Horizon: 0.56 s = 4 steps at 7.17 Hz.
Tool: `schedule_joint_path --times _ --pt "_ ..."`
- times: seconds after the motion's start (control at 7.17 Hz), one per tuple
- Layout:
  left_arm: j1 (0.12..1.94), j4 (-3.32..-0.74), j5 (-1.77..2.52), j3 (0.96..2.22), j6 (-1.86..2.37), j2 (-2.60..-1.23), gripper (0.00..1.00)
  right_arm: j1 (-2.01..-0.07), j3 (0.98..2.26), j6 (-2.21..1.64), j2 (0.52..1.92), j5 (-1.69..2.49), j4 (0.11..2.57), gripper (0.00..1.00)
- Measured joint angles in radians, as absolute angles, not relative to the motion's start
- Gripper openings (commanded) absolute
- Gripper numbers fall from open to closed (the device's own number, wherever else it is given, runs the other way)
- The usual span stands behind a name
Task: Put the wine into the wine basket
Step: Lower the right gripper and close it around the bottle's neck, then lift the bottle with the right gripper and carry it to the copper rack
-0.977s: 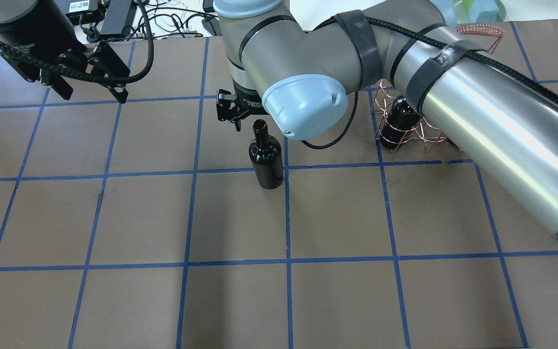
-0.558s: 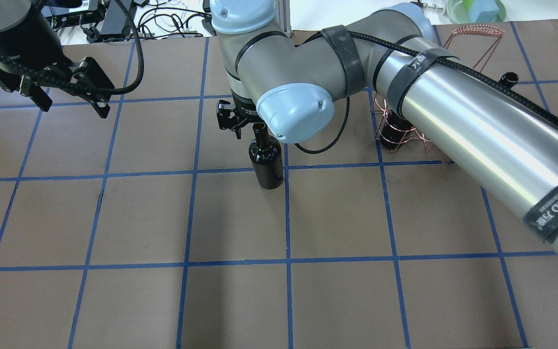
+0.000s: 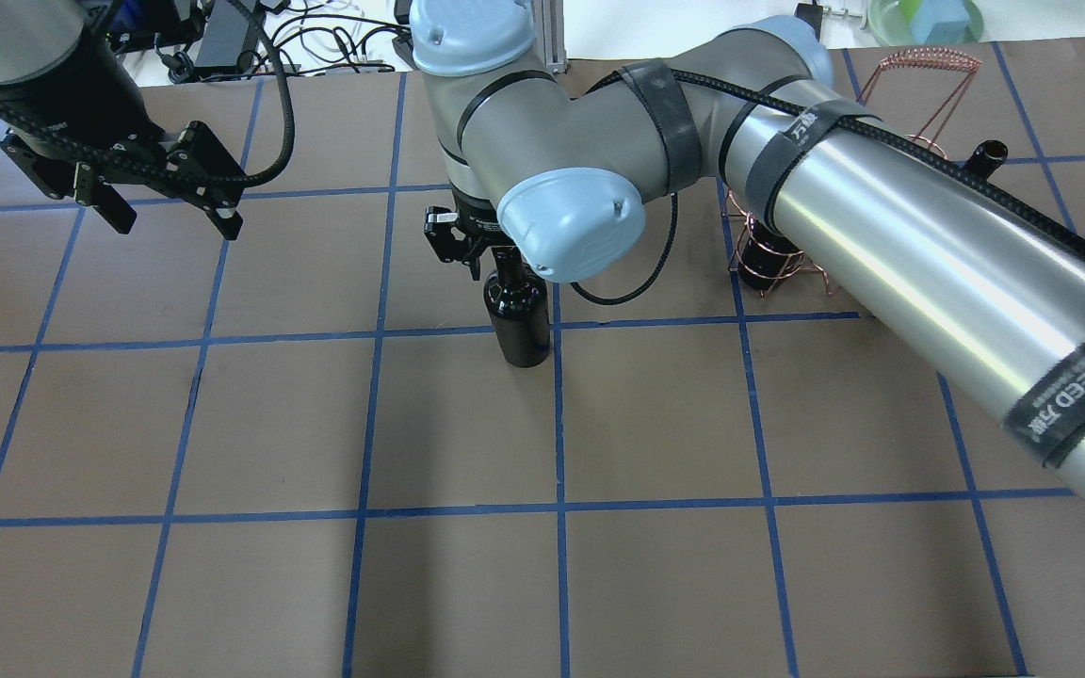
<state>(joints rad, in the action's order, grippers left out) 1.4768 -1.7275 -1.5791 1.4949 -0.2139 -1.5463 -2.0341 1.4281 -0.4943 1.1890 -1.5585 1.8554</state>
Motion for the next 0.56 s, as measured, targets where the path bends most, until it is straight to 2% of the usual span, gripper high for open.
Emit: schedule_joint_path --times 0.14,0.28,0.42,0.56 --pt "1.477 -1.724 -1.578 1.504 -0.213 -1.546 1.00 -2.034 1.428 -0.494 1.188 -1.557 1.856 0.51" --pt "1.478 -1.718 -1.578 1.507 -0.212 -1.546 1.00 -2.034 1.428 -0.495 1.188 -1.556 1.855 0.33" --pt "1.478 -1.713 -1.578 1.508 -0.210 -1.546 1.00 -2.034 1.428 -0.497 1.188 -1.556 1.854 0.05" --pt "1.479 -1.711 -1.578 1.509 -0.209 -1.545 1.00 -2.034 1.428 -0.498 1.188 -1.553 1.852 0.00"
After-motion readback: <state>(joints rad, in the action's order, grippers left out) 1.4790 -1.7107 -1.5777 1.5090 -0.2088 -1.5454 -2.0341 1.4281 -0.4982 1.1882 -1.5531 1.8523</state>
